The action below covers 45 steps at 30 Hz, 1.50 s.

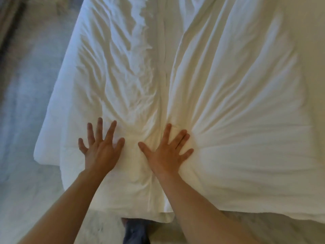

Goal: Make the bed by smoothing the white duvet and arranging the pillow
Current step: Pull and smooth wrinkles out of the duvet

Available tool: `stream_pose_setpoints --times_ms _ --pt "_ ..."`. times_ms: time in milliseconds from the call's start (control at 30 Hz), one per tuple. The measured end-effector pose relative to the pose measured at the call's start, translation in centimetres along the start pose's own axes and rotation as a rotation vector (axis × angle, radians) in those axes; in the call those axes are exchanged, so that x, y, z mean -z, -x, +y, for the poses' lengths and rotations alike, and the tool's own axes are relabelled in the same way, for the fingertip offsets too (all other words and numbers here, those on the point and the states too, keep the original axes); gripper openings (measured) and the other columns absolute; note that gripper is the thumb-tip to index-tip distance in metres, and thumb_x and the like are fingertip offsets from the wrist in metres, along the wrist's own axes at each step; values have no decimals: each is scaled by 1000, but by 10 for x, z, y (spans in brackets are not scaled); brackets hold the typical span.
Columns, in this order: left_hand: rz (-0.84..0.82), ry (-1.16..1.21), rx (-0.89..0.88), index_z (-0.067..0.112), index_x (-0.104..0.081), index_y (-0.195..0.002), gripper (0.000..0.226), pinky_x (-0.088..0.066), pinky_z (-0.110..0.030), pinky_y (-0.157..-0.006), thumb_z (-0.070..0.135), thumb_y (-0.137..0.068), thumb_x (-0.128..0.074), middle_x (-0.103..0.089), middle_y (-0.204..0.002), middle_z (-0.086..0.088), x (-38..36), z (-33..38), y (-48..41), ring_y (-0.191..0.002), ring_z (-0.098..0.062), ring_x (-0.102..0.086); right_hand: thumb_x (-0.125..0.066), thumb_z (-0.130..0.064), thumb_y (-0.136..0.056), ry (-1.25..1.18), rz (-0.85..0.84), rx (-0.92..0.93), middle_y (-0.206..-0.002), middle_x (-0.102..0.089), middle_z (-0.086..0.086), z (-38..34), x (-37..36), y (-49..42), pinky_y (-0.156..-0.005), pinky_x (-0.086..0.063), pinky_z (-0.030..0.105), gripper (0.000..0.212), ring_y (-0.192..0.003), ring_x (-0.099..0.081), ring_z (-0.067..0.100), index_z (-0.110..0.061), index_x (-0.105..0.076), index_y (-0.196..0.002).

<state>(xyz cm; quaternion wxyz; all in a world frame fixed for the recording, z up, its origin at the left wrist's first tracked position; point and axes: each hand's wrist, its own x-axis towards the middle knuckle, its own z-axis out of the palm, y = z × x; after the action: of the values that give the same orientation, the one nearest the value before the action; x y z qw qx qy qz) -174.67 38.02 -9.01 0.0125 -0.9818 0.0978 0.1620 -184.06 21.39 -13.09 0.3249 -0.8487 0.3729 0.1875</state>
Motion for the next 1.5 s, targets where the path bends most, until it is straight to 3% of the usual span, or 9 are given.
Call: stream_pose_setpoints --times_ms 267,400,600,800,1000,1167,1300,1400,1500 --pt "-293 -29 -298 52 26 -153 80 5 -69 -120 81 -92 -16 38 -164 9 -32 -39 -48 -152 -33 32 -29 -99 -79 192 279 -59 -169 17 31 6 -58 -30 -119 2 76 122 -158 22 42 -26 16 -165" --pt "-291 -103 -591 55 16 -155 72 -15 -56 -119 78 -94 -15 21 -170 12 -10 -80 -72 -157 -31 5 -30 -96 -82 244 397 -85 -171 13 28 5 -72 -39 -120 -1 75 118 -160 17 39 -25 13 -166" --pt "-59 -117 -971 45 -10 -162 68 -26 -50 -116 66 -99 -25 -13 -172 5 17 -111 -139 -151 -29 -26 -12 -99 -79 351 301 -174 -169 26 24 -3 -70 -41 -123 6 68 117 -157 29 34 -24 21 -164" --pt "62 -159 -1089 48 7 -161 73 -7 -62 -124 75 -98 -20 12 -173 6 33 -40 -222 -160 -25 8 -11 -99 -78 373 273 -191 -169 25 26 -5 -67 -41 -123 7 67 119 -157 27 36 -22 22 -162" --pt "-49 -247 -1099 56 19 -154 73 5 -62 -123 81 -93 -12 24 -169 13 25 -7 -275 -157 -20 22 -7 -101 -77 363 243 -218 -168 30 22 -4 -65 -47 -124 7 67 119 -157 29 34 -22 18 -161" --pt "-116 -281 -1063 57 27 -150 73 10 -60 -123 82 -92 -10 33 -165 16 14 -5 -281 -154 -17 29 -19 -102 -76 328 271 -217 -172 13 25 -6 -61 -41 -124 1 66 122 -161 17 35 -24 7 -166" --pt "-132 -293 -1081 57 28 -150 74 8 -59 -123 81 -93 -12 30 -167 15 16 -4 -281 -155 -19 26 -32 -102 -70 239 275 -222 -174 13 20 -20 -45 -23 -125 4 65 130 -160 21 30 -28 18 -164" --pt "-168 -312 -1114 56 22 -153 73 1 -56 -125 80 -93 -14 23 -169 13 23 -2 -284 -158 -20 18 -19 -110 -55 87 275 -368 -172 20 19 -58 -35 -26 -123 9 67 143 -159 23 30 -25 39 -154" --pt "-121 -325 -1272 51 -16 -157 71 -26 -52 -115 79 -92 -16 -15 -169 2 40 12 -302 -153 -30 -20 -11 -111 -52 -125 395 -575 -171 21 22 -98 -38 -56 -121 11 69 147 -159 22 34 -18 38 -156"
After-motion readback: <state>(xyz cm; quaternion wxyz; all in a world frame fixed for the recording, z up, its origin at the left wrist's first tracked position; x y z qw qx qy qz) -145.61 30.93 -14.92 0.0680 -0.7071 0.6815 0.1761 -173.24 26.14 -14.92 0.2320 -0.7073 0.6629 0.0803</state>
